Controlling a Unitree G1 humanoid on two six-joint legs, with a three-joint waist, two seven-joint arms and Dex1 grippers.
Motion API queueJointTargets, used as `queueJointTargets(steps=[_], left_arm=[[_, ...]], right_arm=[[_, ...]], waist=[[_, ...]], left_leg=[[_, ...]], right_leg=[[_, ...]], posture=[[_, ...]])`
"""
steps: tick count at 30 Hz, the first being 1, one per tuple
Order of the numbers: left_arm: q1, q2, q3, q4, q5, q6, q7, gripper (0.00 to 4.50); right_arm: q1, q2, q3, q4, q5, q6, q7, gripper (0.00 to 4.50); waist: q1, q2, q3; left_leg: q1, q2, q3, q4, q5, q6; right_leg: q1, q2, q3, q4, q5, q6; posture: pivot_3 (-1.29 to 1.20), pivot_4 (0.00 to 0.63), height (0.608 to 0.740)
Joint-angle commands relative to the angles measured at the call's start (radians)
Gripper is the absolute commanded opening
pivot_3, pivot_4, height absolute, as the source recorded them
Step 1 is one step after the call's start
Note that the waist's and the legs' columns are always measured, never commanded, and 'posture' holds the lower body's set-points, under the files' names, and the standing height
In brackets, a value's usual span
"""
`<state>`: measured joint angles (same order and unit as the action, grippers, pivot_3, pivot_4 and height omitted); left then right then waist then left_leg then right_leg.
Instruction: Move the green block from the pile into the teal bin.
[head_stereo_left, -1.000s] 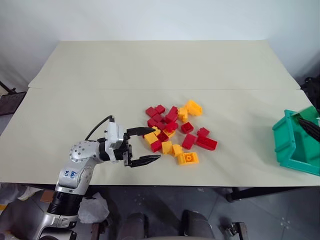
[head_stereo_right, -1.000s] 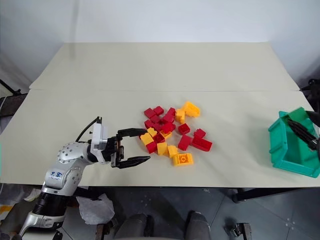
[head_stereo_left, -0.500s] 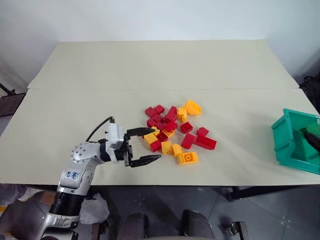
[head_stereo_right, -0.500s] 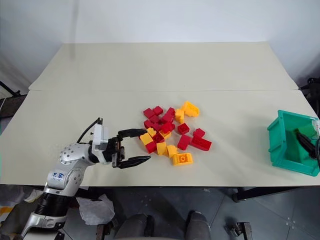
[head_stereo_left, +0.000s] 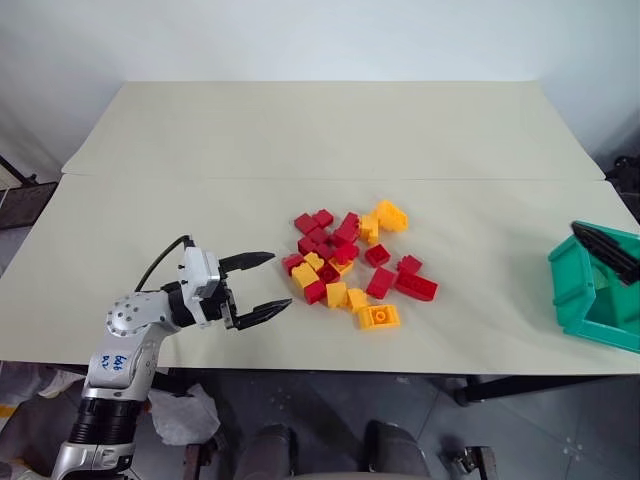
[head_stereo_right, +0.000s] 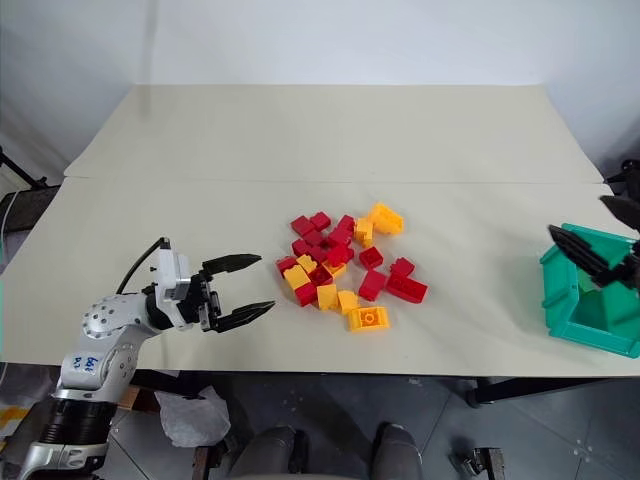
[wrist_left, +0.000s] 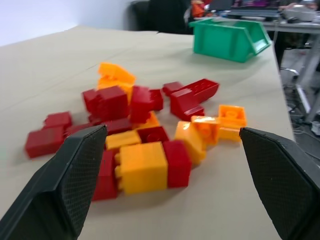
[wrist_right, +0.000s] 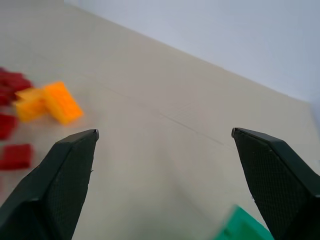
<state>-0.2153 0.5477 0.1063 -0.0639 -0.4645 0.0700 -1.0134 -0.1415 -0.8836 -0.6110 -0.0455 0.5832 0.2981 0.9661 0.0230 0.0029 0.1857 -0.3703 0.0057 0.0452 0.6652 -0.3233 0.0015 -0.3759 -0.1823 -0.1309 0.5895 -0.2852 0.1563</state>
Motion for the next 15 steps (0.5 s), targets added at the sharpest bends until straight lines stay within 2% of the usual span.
queueJointTargets(steps=[1,8,15], left_arm=[[0.036,0.039,0.074,0.002,0.044,-0.067,0.044,4.5],[0.117,0.086,0.12,-0.006,0.068,-0.115,0.048,4.5],[0.211,0.113,0.176,-0.068,0.07,-0.117,0.088,4.5]], right_arm=[[0.009,0.018,0.116,-0.153,0.056,0.003,0.09,4.46],[0.093,0.072,0.262,-0.194,0.03,-0.087,0.224,4.46],[0.157,0.148,0.293,-0.141,-0.037,-0.241,0.241,4.46]], waist=[[-0.003,0.0,0.0],[0.008,-0.001,0.001],[0.001,-0.001,0.001]], left_leg=[[0.0,0.001,0.0,0.0,0.0,0.0],[-0.001,0.002,-0.001,0.001,-0.003,-0.001],[0.0,0.004,0.0,0.001,-0.004,-0.002]], right_leg=[[0.0,0.0,0.0,0.0,0.0,0.0],[0.0,0.002,-0.001,-0.001,0.0,0.0],[0.0,0.003,-0.001,0.0,0.0,0.0]], posture=[[0.0,0.15,0.74],[0.0,0.15,0.74],[0.0,0.15,0.74]])
